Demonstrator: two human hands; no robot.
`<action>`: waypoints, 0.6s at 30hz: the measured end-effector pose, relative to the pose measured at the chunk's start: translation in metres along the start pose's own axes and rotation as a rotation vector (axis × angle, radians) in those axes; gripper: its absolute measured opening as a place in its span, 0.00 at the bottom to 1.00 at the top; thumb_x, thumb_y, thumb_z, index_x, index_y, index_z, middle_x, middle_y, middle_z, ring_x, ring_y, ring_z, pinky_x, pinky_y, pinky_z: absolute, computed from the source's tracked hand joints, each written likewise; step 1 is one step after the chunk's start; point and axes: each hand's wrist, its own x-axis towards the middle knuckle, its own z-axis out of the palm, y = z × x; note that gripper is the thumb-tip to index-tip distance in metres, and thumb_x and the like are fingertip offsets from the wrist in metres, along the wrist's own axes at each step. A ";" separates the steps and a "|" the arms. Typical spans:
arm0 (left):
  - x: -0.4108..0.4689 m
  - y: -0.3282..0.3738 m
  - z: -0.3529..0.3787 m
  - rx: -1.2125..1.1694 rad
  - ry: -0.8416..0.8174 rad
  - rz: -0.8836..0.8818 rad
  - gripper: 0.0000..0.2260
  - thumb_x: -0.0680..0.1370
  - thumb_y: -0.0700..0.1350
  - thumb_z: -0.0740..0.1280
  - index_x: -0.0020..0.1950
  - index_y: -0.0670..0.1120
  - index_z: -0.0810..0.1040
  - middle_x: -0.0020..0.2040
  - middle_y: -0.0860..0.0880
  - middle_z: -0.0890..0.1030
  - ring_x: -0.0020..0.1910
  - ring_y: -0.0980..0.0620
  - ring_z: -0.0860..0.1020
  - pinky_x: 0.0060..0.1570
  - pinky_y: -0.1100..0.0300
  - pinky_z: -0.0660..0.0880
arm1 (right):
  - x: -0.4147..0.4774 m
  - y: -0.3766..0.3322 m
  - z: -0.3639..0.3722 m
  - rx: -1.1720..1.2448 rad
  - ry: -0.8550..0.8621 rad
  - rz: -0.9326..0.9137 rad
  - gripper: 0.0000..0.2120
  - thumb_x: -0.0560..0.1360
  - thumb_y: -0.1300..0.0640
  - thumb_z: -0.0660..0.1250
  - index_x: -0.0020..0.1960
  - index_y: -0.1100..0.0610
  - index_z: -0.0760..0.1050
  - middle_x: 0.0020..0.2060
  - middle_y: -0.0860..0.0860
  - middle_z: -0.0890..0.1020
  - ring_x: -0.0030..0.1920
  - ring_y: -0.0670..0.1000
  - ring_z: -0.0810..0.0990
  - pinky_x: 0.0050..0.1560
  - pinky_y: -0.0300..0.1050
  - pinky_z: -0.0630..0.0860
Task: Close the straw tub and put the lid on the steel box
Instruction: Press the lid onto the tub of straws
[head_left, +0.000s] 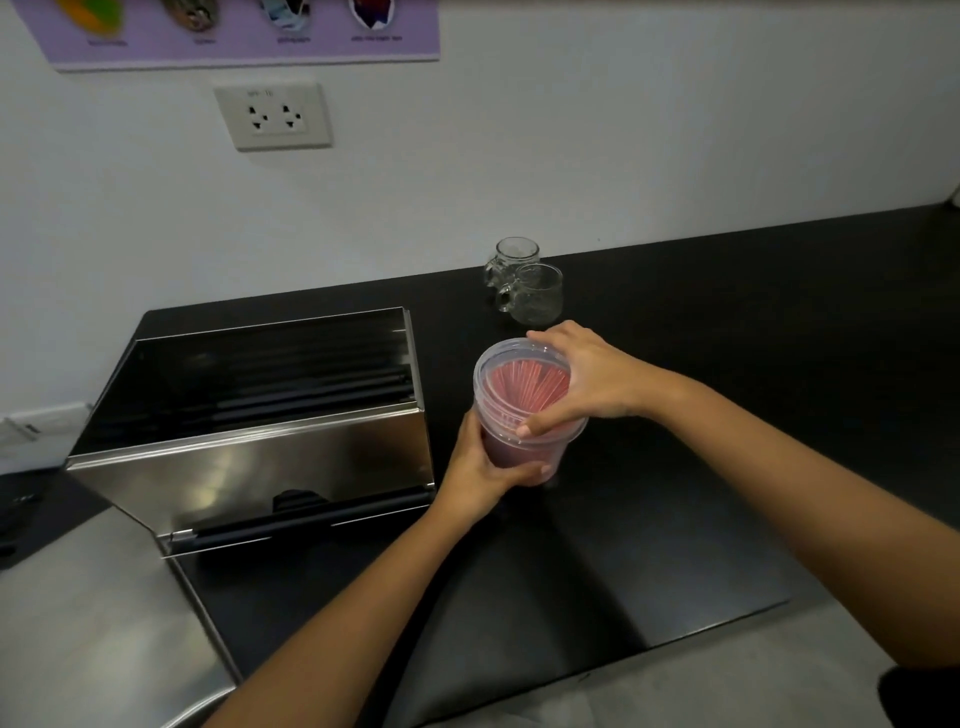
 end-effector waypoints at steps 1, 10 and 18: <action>0.000 0.000 0.000 -0.004 0.003 0.000 0.45 0.59 0.45 0.80 0.70 0.50 0.60 0.68 0.49 0.69 0.66 0.54 0.68 0.65 0.55 0.69 | 0.000 0.000 -0.001 -0.024 -0.005 -0.006 0.54 0.54 0.37 0.75 0.72 0.51 0.52 0.66 0.47 0.60 0.65 0.47 0.57 0.59 0.44 0.58; -0.001 -0.003 0.000 0.023 0.020 0.015 0.41 0.59 0.48 0.80 0.66 0.55 0.62 0.64 0.52 0.70 0.64 0.56 0.69 0.61 0.62 0.69 | 0.000 -0.008 -0.002 -0.154 -0.071 -0.003 0.56 0.54 0.36 0.74 0.73 0.52 0.50 0.64 0.48 0.60 0.65 0.48 0.58 0.66 0.52 0.64; -0.001 -0.003 0.001 0.060 0.019 0.008 0.42 0.61 0.48 0.79 0.68 0.53 0.59 0.61 0.57 0.67 0.58 0.63 0.68 0.51 0.74 0.66 | 0.002 -0.008 -0.001 -0.223 -0.092 0.007 0.58 0.53 0.33 0.73 0.73 0.51 0.49 0.64 0.48 0.59 0.64 0.48 0.58 0.64 0.53 0.65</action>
